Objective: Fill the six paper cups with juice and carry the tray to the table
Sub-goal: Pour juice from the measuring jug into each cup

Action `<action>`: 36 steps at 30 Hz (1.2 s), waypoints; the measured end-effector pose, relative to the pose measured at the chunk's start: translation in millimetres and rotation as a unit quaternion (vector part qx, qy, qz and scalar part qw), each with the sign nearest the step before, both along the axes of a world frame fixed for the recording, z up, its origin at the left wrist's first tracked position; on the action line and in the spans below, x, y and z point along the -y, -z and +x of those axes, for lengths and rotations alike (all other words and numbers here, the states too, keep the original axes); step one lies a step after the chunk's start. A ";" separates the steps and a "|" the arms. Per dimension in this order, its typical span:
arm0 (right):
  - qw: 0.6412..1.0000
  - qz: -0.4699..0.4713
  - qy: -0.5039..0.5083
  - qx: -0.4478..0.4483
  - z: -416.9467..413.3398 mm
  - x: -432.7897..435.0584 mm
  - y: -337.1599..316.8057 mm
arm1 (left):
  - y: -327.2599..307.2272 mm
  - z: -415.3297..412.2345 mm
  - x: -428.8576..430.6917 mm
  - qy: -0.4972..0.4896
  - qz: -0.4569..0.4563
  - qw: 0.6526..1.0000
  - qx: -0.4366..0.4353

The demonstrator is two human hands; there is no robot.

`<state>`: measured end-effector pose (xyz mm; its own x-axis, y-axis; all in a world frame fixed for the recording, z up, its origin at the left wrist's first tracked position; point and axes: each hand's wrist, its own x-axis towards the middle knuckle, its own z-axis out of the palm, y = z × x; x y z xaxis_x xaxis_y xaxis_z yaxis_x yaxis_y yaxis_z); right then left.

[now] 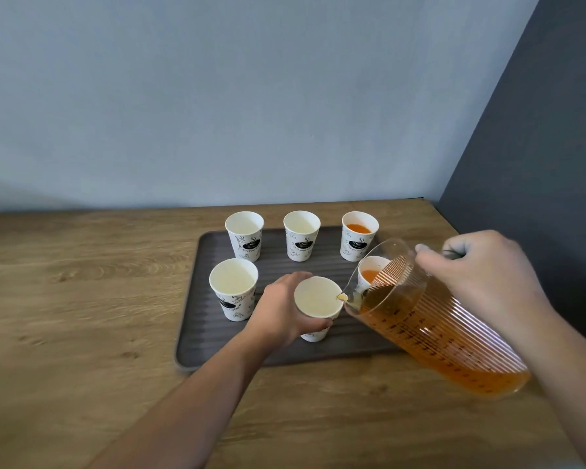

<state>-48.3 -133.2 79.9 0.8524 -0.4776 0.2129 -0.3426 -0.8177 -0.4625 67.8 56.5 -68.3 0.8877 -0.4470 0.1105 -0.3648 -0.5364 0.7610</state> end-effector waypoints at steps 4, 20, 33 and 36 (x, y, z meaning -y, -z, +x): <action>1.000 -0.010 0.004 -0.008 2.2 -3.4 -0.9 | -0.4 0.1 0.2 -0.001 0.002 1.000 -0.004; 0.999 -0.043 0.007 -0.023 9.5 -4.3 -2.6 | -0.7 -1.4 -0.6 0.002 -0.002 1.000 -0.006; 0.998 -0.043 0.011 -0.041 10.9 -7.3 -5.9 | -0.9 -0.8 -1.3 0.004 0.005 1.000 -0.007; 0.998 -0.041 0.012 -0.051 11.6 -7.3 -4.6 | -1.0 -0.4 -1.7 0.007 0.006 1.000 -0.010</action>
<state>-36.7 -125.9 84.5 0.8600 -0.4827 0.1655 -0.4045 -0.8426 -0.3555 67.4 58.2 -67.3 0.8833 -0.4606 0.0876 -0.3571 -0.5397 0.7623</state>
